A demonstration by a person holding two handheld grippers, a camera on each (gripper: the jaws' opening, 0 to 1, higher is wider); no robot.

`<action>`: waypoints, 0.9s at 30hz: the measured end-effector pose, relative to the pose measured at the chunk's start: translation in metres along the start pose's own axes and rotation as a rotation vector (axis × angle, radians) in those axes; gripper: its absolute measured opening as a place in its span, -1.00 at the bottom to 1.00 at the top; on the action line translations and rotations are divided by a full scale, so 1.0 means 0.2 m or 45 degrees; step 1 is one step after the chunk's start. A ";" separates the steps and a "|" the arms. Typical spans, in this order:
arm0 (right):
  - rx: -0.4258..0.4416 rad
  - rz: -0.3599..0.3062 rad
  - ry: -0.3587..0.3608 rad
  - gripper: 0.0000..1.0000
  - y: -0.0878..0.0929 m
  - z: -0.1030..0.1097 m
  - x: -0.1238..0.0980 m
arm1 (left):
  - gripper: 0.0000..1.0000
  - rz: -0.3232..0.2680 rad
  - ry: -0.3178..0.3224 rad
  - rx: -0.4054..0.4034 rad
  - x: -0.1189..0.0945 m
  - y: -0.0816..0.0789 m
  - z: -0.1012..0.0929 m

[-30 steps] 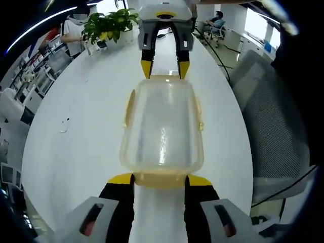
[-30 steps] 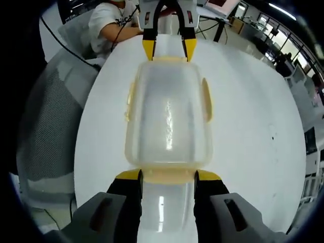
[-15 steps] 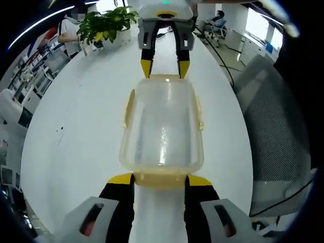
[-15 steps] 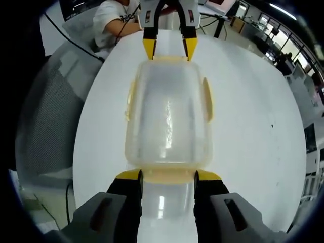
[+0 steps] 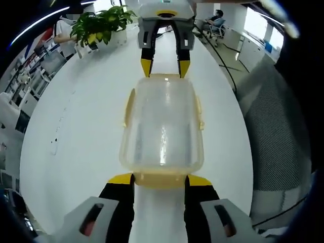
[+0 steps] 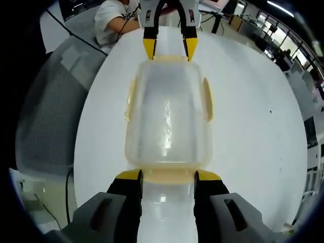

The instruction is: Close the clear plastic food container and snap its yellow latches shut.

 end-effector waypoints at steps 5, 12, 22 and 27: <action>0.009 0.006 0.002 -0.27 0.06 0.00 -0.01 | -0.35 0.011 0.007 0.009 0.03 -0.05 0.01; 0.030 0.008 0.003 -0.27 0.15 0.00 -0.05 | -0.35 -0.008 0.022 0.019 0.08 -0.14 0.02; 0.062 0.028 0.010 -0.27 0.29 0.02 -0.10 | -0.35 -0.035 0.043 0.049 0.14 -0.28 0.01; 0.062 0.035 0.020 -0.27 0.36 0.03 -0.12 | -0.35 -0.043 0.050 0.055 0.17 -0.34 -0.01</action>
Point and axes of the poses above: the point that each gripper's makers call its tool centre point, and the gripper's own axes: x roughly forward along the fingers, z roughly to its left, y roughly out of its underside, the point moved 4 cm from there along -x, roughly backward along the fingers, and after that the axes turned 1 degree about z, right-handed, at the moved point
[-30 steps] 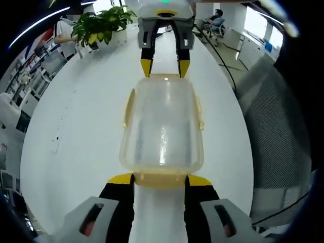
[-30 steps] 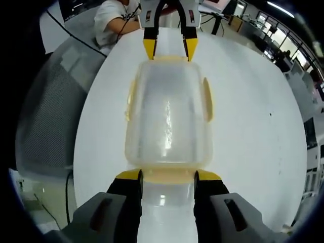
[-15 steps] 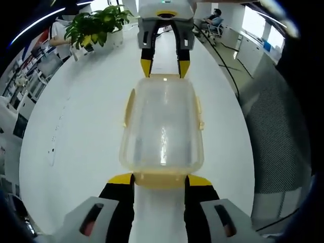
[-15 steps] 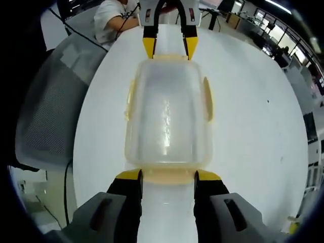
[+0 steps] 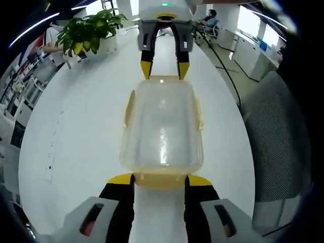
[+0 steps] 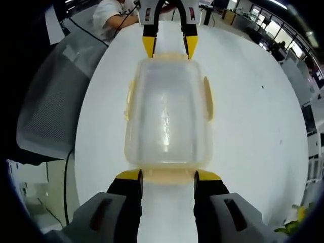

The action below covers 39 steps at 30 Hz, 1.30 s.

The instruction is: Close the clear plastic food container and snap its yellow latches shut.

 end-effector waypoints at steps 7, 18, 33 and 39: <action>0.023 -0.003 -0.008 -0.27 0.04 0.01 -0.01 | -0.35 -0.005 0.024 -0.002 0.03 -0.03 0.01; 0.002 -0.007 -0.013 -0.26 0.03 0.00 0.00 | -0.34 0.024 0.039 -0.025 0.06 0.00 0.00; -0.003 -0.059 -0.030 -0.26 0.05 0.00 0.02 | -0.34 0.082 0.030 -0.009 0.09 -0.01 -0.02; -0.014 -0.070 -0.036 -0.25 0.05 -0.01 0.02 | -0.33 0.085 0.026 -0.006 0.09 -0.01 -0.02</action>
Point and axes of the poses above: the point that each gripper's makers call its tool centre point, and the gripper's own axes: x roughly forward along the fingers, z roughly to its left, y roughly out of its underside, the point moved 4 cm from there along -x, roughly backward along the fingers, and after that the axes turned 1 degree about z, right-handed, at the moved point
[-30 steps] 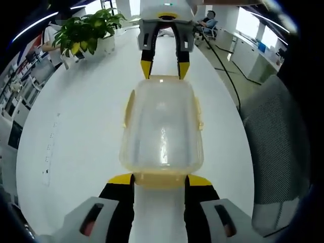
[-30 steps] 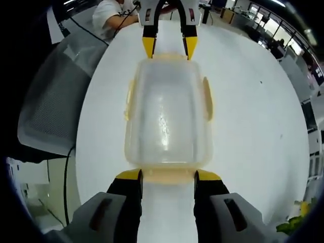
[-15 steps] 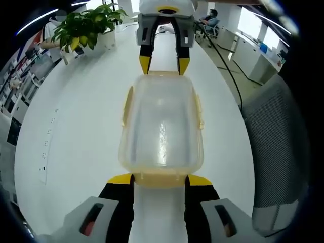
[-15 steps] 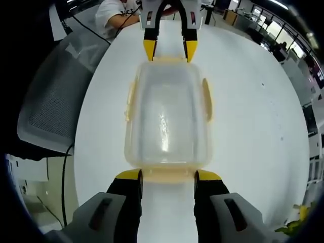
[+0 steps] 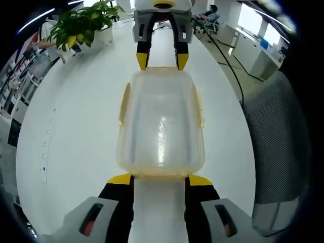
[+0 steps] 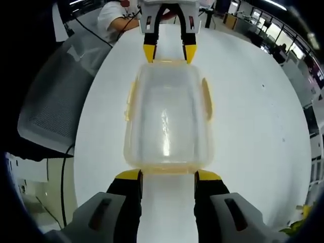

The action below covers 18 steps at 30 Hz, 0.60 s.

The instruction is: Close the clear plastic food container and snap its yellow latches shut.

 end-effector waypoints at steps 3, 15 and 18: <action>-0.003 -0.013 0.006 -0.24 0.00 0.00 0.00 | -0.32 -0.001 -0.002 0.002 0.00 0.00 0.00; 0.033 -0.025 0.037 -0.26 0.06 0.01 0.00 | -0.31 -0.010 0.003 -0.036 0.00 0.02 0.00; 0.127 -0.074 0.048 -0.22 0.08 0.02 -0.02 | -0.31 -0.016 -0.006 -0.080 0.00 0.06 0.00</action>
Point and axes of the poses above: the point that each gripper's makers call its tool centre point, and the gripper's own axes: x roughly forward along the fingers, z roughly to its left, y roughly out of its underside, the point moved 4 cm from there along -x, roughly backward along the fingers, and after that the axes turned 1 degree about z, right-handed, at the moved point
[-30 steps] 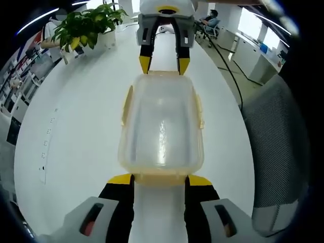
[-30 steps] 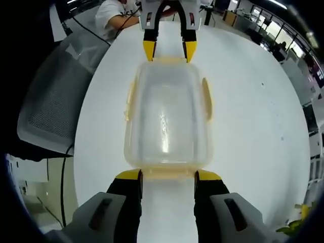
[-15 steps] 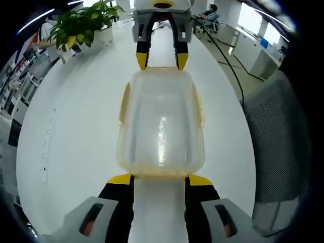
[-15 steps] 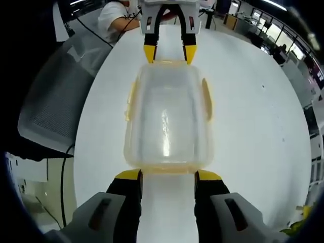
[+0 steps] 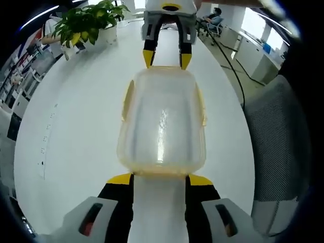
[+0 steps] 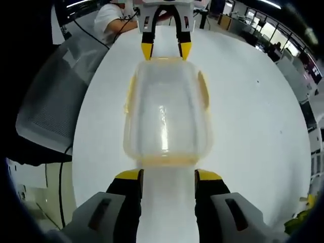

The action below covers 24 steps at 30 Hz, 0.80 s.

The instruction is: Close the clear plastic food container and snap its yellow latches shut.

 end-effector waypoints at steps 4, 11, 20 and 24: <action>0.162 -0.094 0.002 -0.21 0.00 0.02 -0.06 | -0.34 -0.116 0.005 -0.161 -0.04 0.02 -0.02; 0.486 -0.277 0.061 -0.21 -0.05 0.07 -0.15 | -0.33 -0.311 0.018 -0.493 -0.10 0.05 -0.03; 0.886 -0.460 0.116 -0.20 -0.06 0.03 -0.15 | -0.34 -0.460 0.015 -0.855 -0.12 0.06 -0.01; 1.086 -0.569 0.111 -0.17 -0.07 0.03 -0.15 | -0.35 -0.481 0.002 -0.980 -0.11 0.07 -0.01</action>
Point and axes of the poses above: the point that each gripper's makers call its tool centre point, and the gripper's own axes: x roughly forward along the fingers, z roughly to its left, y roughly out of its underside, the point moved 4 cm from there along -x, roughly backward along the fingers, and after that the axes turned 1 degree about z, right-handed, at the moved point
